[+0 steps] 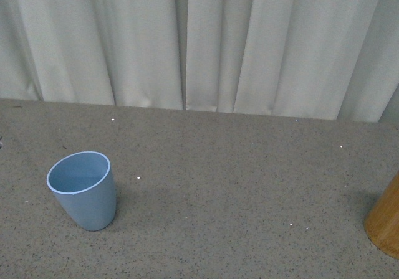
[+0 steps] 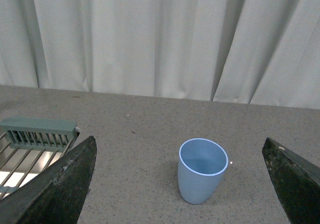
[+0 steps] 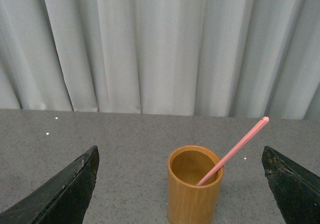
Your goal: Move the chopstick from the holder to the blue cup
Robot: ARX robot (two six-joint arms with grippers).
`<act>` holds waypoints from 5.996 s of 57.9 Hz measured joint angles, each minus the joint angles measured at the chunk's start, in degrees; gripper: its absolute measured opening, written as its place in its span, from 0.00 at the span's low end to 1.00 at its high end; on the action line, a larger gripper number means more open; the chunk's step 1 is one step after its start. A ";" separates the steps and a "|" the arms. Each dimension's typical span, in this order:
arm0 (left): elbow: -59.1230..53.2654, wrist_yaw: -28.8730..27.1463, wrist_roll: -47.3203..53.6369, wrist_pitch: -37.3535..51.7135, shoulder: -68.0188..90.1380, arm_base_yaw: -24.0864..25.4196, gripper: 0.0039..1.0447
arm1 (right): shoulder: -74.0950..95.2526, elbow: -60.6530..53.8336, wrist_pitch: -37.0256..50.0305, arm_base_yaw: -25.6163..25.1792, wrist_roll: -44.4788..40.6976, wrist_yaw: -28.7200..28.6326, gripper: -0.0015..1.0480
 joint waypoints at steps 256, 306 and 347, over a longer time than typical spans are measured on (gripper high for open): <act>2.69 -2.34 -34.29 -9.73 9.07 1.42 0.94 | 0.00 0.00 0.00 0.00 0.00 0.00 0.91; 18.58 -19.54 -53.72 22.08 69.31 -12.35 0.94 | 0.00 0.00 0.00 0.00 0.00 0.00 0.91; 27.85 -20.87 -50.58 20.06 87.19 -17.62 0.94 | 0.00 0.00 0.00 0.00 0.00 0.02 0.91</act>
